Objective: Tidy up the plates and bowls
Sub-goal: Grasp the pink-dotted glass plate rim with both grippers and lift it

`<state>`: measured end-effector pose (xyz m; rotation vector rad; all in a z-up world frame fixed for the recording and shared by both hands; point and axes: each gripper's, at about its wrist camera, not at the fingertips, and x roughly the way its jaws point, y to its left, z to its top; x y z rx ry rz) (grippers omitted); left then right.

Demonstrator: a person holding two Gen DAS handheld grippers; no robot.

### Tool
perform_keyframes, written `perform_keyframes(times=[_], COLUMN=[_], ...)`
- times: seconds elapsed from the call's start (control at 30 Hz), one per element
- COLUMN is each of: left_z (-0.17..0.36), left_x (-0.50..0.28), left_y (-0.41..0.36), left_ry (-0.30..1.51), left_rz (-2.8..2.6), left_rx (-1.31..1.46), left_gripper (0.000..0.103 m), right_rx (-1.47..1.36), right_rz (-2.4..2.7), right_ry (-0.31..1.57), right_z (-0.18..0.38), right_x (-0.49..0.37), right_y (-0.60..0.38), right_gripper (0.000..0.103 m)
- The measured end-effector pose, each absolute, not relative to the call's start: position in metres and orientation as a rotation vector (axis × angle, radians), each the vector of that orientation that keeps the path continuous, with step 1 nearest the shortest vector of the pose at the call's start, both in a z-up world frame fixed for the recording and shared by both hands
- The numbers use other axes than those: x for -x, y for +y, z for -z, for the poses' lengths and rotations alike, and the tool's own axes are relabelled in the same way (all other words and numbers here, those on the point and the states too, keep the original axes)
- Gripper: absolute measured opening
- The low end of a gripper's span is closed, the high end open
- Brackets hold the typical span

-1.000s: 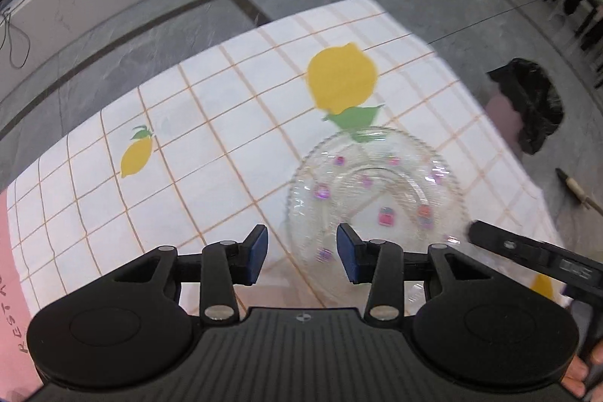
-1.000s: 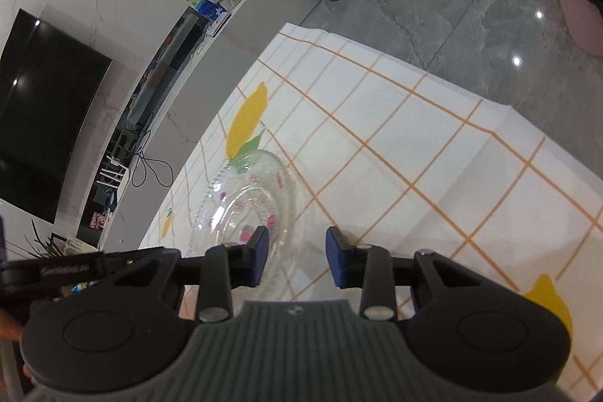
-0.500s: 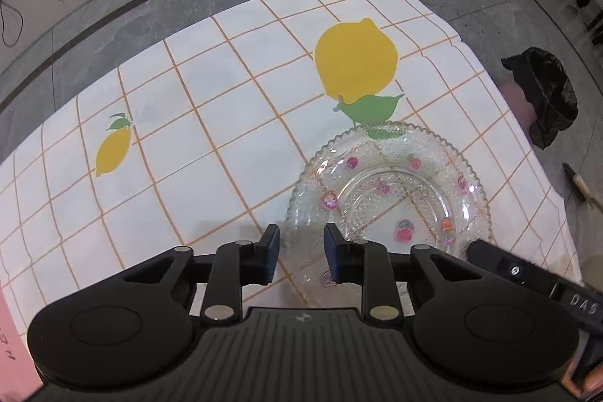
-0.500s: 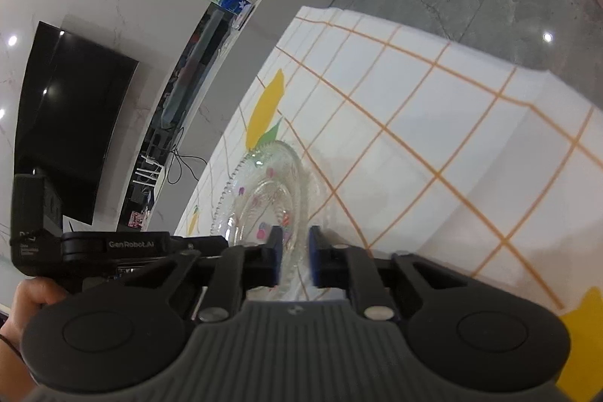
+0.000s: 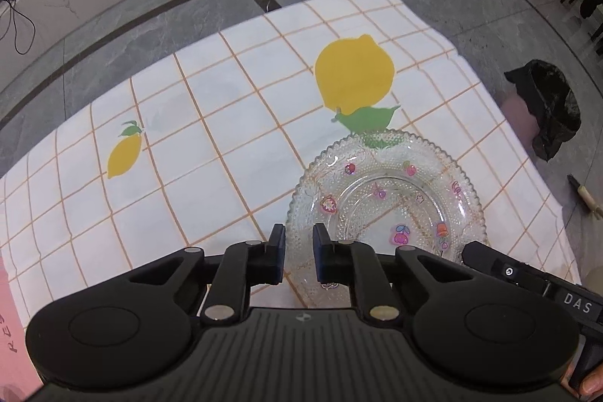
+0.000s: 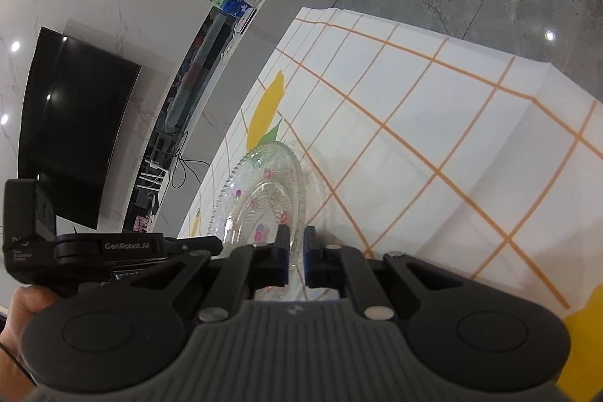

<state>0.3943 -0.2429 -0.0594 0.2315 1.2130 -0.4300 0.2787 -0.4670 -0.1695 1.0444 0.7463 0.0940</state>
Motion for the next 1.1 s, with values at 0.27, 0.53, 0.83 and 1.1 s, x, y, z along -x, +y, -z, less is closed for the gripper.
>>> perform_keyframes(times=[0.27, 0.53, 0.83, 1.1], left_z=[0.028, -0.009, -0.051, -0.076], left_x=[-0.382, -0.358, -0.312, -0.259], left_y=[-0.243, -0.225, -0.181, -0.122], left_ry=[1.117, 1.051, 0.966, 0.893], left_rz=[0.431, 0.408, 0.371, 0.328], left_rx=[-0.242, -0.188, -0.085, 0.055], left_gripper=[0.014, 0.013, 0.013, 0.013], right_rx=[-1.074, -1.052, -1.021, -0.943], right_rz=[-0.119, -0.163, -0.226, -0.288], right_ry=[0.710, 0.635, 0.625, 0.628], right_z=[0.162, 0.127, 0.088, 0.044], right_x=[-0.272, -0.255, -0.229, -0.194], right_y=[-0.467, -0.457, -0.430, -0.391], right_gripper=[0.005, 0.005, 0.005, 0.005])
